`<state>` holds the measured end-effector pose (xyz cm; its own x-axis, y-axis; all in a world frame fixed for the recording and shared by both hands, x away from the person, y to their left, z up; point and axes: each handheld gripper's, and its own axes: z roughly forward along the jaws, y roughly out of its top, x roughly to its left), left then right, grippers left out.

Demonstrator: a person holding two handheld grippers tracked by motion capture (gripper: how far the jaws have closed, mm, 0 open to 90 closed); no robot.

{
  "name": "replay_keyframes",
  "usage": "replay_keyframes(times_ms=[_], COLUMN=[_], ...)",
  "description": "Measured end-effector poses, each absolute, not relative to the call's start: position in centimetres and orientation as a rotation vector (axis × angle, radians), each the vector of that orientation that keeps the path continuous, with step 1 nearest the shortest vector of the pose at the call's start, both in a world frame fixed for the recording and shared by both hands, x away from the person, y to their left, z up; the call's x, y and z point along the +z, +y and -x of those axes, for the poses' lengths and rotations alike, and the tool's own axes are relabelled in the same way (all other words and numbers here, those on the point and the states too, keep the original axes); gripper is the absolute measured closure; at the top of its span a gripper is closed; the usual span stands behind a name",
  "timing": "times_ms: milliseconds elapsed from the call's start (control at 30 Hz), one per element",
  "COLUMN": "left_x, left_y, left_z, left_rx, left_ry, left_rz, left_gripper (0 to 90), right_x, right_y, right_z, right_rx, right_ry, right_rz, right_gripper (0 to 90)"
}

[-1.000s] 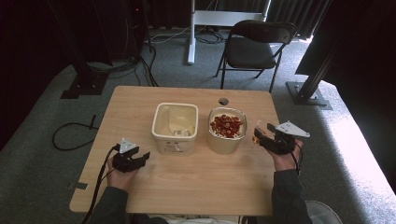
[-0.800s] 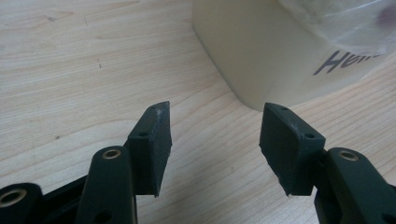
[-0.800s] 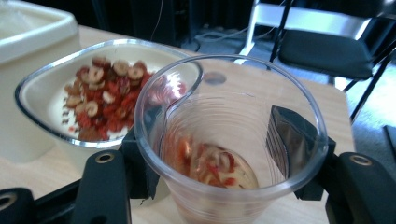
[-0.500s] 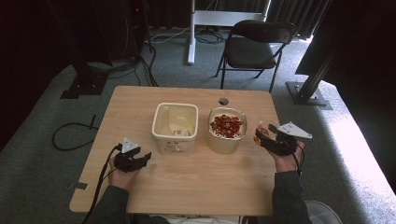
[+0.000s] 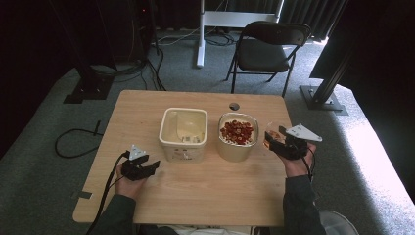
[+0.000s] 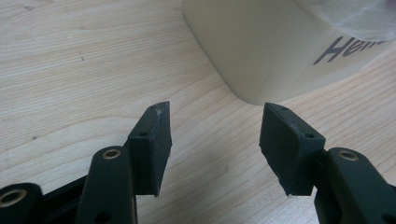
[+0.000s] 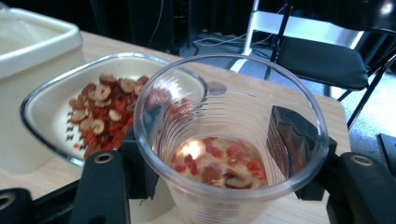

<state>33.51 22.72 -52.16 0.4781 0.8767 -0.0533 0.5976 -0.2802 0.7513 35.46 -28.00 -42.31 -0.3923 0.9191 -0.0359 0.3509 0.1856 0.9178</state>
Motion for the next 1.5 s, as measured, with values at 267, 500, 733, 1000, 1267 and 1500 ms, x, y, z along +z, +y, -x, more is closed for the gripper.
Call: replay_keyframes(times_ms=[267, 500, 733, 1000, 1267, 1500], left_x=[-52.1, -52.1, -52.2, -52.2, -52.1, -52.1], left_y=[22.8, 22.8, 22.9, 22.9, 23.0, 22.9], left_z=[-33.4, -33.3, -33.4, -33.3, -33.3, -33.3], left_rx=[0.491, 0.492, 0.493, 0.494, 0.496, 0.496], left_ry=[1.218, 1.221, 1.227, 1.227, 1.226, 1.226], left_rz=[-1.994, -1.989, -1.996, -1.997, -1.994, -1.996], left_gripper=[44.4, 44.4, 44.4, 44.4, 44.4, 44.4], right_x=[-41.3, -40.1, -39.5, -39.6, -39.4, -39.8], right_y=[-26.6, -24.9, -23.8, -21.8, -20.4, -19.5], right_z=[-36.5, -37.6, -38.9, -39.6, -39.7, -39.7], right_rx=[1.085, 0.88, 0.671, 0.452, 0.33, 0.224], right_ry=[1.88, 1.908, 1.929, 1.962, 1.966, 1.958], right_rz=[-1.127, -1.014, -0.915, -0.727, -0.608, -0.499], right_gripper=[37.6, 37.7, 37.5, 37.4, 37.2, 37.1])
